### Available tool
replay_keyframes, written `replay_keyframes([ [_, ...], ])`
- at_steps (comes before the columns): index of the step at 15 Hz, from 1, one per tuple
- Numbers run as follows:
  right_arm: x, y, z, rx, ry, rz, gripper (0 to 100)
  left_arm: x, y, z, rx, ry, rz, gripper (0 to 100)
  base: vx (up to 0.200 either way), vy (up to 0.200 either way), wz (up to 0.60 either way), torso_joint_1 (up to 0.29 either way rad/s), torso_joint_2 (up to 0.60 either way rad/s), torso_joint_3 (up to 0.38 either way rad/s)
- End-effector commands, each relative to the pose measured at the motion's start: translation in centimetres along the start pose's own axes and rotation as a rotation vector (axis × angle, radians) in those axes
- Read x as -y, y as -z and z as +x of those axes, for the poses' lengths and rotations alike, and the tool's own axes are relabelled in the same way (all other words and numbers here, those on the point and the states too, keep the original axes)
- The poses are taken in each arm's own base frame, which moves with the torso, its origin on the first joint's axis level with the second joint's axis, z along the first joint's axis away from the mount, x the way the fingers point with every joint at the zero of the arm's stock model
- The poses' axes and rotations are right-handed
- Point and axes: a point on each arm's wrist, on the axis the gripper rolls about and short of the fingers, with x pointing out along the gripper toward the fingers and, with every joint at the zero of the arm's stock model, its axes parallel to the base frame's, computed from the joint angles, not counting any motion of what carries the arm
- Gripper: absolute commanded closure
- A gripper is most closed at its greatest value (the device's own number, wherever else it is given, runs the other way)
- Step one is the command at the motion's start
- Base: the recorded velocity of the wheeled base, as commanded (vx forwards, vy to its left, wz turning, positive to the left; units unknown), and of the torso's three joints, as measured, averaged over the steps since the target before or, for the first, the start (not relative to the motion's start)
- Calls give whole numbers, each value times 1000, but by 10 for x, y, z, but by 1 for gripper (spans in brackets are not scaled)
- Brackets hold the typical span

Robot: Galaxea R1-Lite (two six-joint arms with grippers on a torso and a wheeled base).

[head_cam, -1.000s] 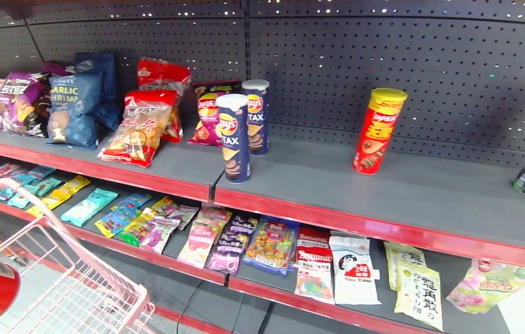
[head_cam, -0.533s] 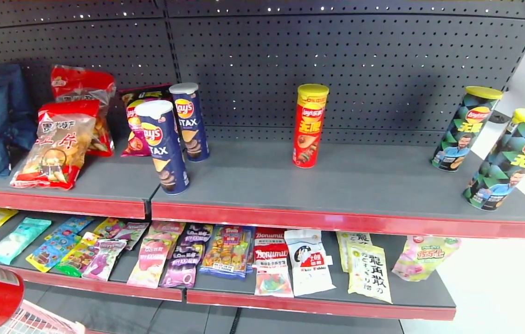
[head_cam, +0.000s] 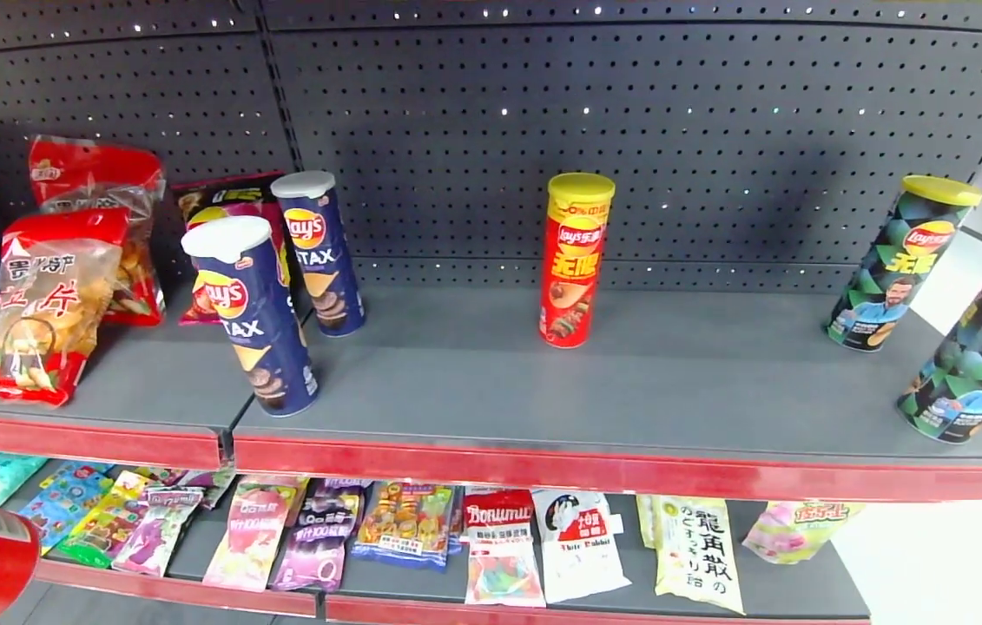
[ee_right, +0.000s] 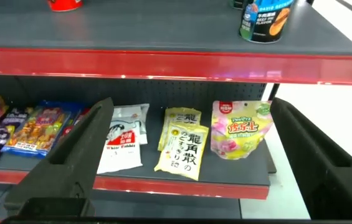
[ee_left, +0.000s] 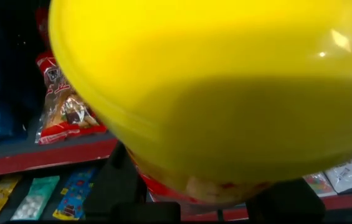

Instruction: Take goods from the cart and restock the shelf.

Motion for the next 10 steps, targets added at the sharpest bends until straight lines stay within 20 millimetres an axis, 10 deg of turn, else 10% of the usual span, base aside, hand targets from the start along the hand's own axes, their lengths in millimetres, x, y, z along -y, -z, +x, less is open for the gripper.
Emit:
replay_keyframes([
  [1, 0, 0, 0, -2, -6, -6, 0, 3, 6, -9, 29, -4, 11, 100, 0, 0, 0, 0, 0, 0],
  [4, 0, -12, -2, 34, -22, -39, 0, 5, 8, -19, 64, -11, 17, 100, 0, 0, 0, 0, 0, 0],
  [6, -1, -107, 12, 23, -102, 22, 0, 6, 9, -24, 81, -21, 11, 100, 0, 0, 0, 0, 0, 0],
  [10, -11, -146, 70, -94, -382, -161, 0, 8, 14, -27, 80, -6, 12, 100, 0, 0, 0, 0, 0, 0],
])
